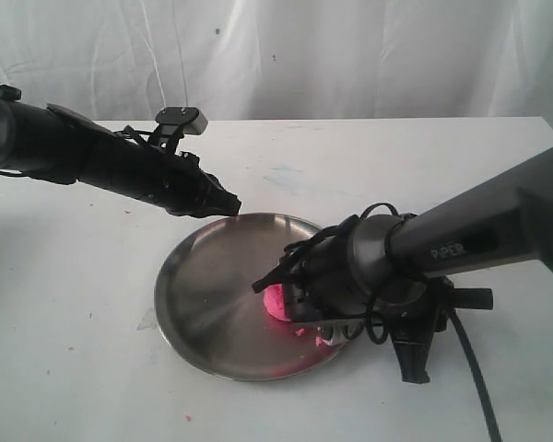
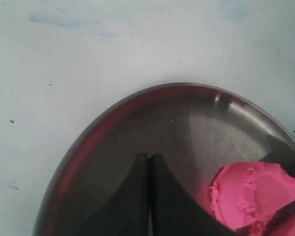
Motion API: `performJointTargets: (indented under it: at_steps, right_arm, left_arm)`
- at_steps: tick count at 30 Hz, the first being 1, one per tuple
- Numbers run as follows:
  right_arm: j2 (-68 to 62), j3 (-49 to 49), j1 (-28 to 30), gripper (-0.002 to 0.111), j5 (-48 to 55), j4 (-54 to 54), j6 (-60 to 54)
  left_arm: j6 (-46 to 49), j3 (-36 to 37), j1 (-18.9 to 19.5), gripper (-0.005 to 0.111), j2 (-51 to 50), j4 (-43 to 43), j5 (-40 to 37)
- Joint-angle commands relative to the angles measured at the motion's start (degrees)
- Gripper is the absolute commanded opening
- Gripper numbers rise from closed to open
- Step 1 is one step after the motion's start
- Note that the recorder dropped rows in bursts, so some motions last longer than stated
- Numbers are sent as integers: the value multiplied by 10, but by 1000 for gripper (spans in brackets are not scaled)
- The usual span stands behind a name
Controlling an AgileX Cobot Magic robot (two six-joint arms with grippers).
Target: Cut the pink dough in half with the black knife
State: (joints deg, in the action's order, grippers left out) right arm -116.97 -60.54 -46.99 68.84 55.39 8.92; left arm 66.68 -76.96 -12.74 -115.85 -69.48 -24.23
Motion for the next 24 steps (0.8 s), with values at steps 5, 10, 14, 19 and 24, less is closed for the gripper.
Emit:
performJointTargets:
  at_steps: [5, 10, 14, 19, 24]
  right_arm:
    - [2, 0, 8, 0, 11, -29, -12]
    - [2, 8, -1, 0, 11, -51, -23]
    - [2, 23, -10, 0, 11, -45, -24]
    - [2, 26, -13, 0, 11, -45, -27]
    - [3, 26, -27, 0, 11, -47, -37]
  left_arm:
    - [-3, 3, 0, 0, 5, -7, 0]
    - [-3, 3, 0, 0, 5, -7, 2]
    - [-3, 3, 0, 0, 5, -7, 5]
    - [-5, 3, 0, 0, 5, -7, 5]
    - [-5, 3, 0, 0, 5, -7, 7]
